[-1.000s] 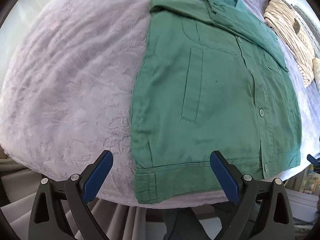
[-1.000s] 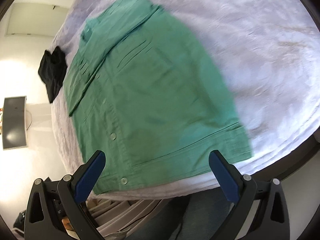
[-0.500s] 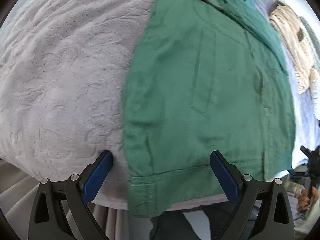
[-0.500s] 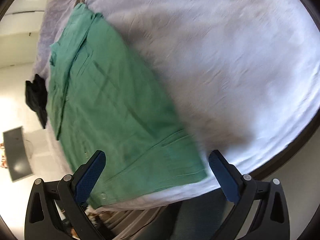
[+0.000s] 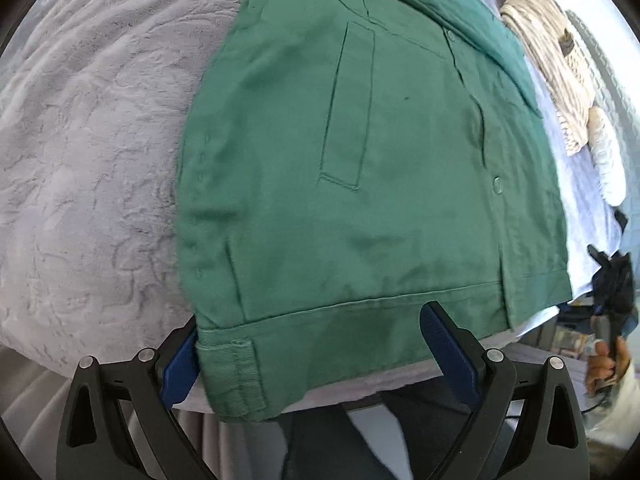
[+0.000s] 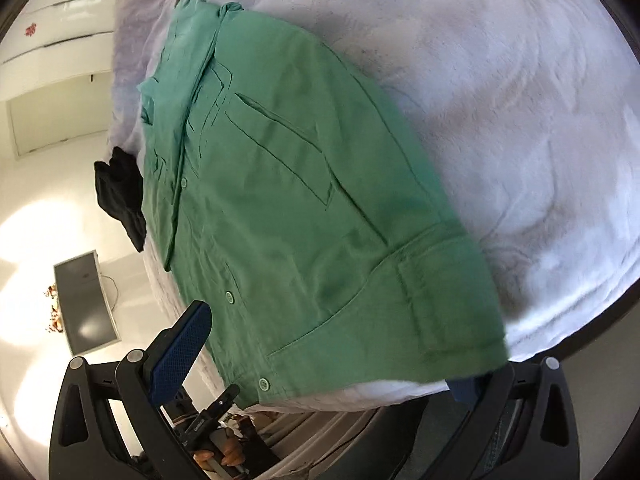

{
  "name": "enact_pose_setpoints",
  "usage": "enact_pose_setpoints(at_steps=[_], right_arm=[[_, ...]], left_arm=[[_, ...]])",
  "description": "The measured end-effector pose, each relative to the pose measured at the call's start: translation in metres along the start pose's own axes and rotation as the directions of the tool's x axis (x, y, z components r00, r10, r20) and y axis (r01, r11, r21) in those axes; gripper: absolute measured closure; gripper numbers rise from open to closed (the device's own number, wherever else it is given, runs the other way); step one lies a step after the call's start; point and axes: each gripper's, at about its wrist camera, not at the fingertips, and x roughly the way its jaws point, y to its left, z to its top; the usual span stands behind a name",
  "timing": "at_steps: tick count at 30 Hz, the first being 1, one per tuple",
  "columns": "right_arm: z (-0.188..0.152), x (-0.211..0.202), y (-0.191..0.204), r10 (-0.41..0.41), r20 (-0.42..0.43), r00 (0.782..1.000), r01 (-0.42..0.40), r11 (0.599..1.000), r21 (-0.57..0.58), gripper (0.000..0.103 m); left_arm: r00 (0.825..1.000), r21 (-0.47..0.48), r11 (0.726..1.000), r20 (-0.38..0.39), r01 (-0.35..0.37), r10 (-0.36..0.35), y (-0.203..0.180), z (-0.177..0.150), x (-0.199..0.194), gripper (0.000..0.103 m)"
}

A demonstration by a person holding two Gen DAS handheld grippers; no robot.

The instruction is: Fold large clothes

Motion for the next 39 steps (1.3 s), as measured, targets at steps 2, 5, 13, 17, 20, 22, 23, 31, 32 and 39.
enact_pose_setpoints(at_steps=[2,5,13,17,20,22,23,31,32,39], right_arm=[[-0.003,0.000,0.003,0.016,0.010,1.000,-0.016,1.000,-0.009,0.000],[-0.004,0.004,0.011,0.019,0.015,1.000,-0.019,0.999,-0.031,0.000],[0.001,0.016,0.002,-0.063,-0.026,0.998,0.063,0.998,0.003,0.086],[0.003,0.008,0.013,0.055,-0.034,0.998,-0.055,0.998,-0.012,0.096],[0.012,-0.003,0.038,0.180,-0.049,0.982,-0.182,0.983,-0.035,0.096],[0.023,-0.009,0.063,0.226,-0.061,0.972,-0.230,0.971,-0.068,0.096],[0.031,-0.012,0.077,0.244,-0.068,0.968,-0.249,0.964,-0.090,0.096],[0.119,-0.010,0.191,0.338,-0.102,0.936,-0.353,0.906,-0.236,0.096],[0.133,-0.007,0.206,0.331,-0.098,0.939,-0.345,0.904,-0.254,0.096],[0.233,0.038,0.270,0.241,-0.046,0.969,-0.244,0.925,-0.293,0.096]], left_arm=[[1.000,-0.007,1.000,0.001,0.006,-0.006,0.003,0.002,0.000,0.005],[1.000,-0.016,1.000,0.005,0.016,-0.016,0.011,0.000,-0.003,0.005],[1.000,-0.070,0.997,0.011,0.015,-0.014,0.031,0.000,-0.014,0.073],[0.981,-0.113,0.975,0.037,0.192,-0.189,0.033,0.011,-0.037,0.090],[0.952,-0.121,0.946,0.099,0.301,-0.290,0.024,0.031,-0.069,0.090],[0.936,-0.115,0.934,0.141,0.339,-0.323,0.018,0.047,-0.087,0.090],[0.930,-0.110,0.931,0.167,0.348,-0.327,0.013,0.059,-0.097,0.090],[0.865,-0.068,0.927,0.392,0.368,-0.315,-0.019,0.174,-0.152,0.090],[0.862,-0.065,0.932,0.406,0.357,-0.302,-0.022,0.192,-0.155,0.090],[0.883,-0.057,0.964,0.418,0.259,-0.213,-0.030,0.314,-0.121,0.090]])
